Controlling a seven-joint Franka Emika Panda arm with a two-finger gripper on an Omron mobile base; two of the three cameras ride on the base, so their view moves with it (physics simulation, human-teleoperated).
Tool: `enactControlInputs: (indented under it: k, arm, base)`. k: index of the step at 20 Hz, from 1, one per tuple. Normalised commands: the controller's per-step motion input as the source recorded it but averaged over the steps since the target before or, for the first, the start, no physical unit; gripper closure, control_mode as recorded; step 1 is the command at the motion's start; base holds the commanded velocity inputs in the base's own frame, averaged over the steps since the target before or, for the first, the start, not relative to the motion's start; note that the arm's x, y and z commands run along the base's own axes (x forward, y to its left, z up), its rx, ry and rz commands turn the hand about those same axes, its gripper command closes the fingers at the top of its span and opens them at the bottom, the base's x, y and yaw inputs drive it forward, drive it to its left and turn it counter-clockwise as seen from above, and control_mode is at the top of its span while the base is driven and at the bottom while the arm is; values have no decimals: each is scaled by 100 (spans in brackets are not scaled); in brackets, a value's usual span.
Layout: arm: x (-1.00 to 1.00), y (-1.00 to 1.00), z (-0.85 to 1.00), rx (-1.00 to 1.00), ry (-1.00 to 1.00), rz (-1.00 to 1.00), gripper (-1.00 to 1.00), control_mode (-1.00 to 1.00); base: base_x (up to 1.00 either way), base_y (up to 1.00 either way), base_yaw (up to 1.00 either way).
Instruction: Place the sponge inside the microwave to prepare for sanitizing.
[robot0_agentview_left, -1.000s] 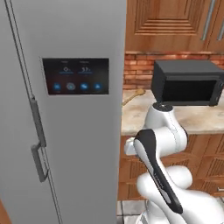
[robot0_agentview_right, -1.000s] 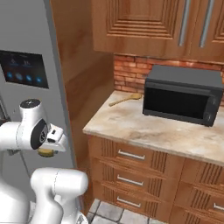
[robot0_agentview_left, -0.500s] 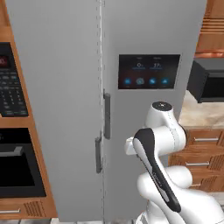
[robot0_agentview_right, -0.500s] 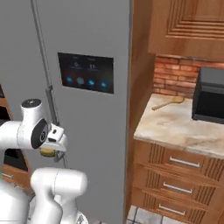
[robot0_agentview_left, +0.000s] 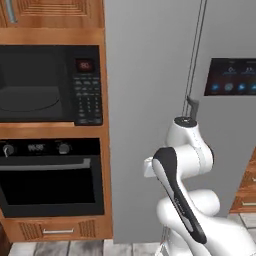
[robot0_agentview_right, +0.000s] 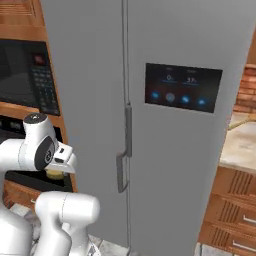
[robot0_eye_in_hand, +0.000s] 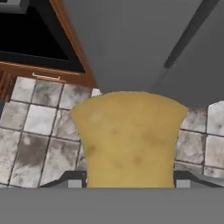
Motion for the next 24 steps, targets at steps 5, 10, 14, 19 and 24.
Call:
enactControlInputs:
  k: [5, 10, 14, 19, 24]
  arm:
    - [0, 0, 0, 0, 0, 0, 100, 100]
    - [0, 0, 0, 0, 0, 0, 100, 100]
    - [0, 0, 0, 0, 0, 0, 100, 100]
    - [0, 0, 0, 0, 0, 0, 100, 100]
    - [0, 0, 0, 0, 0, 0, 100, 100]
  base:
    - [0, 100, 16]
    - [12, 100, 48]
    - [-2, 78, 25]
    - [33, 14, 3]
    - [66, 0, 0]
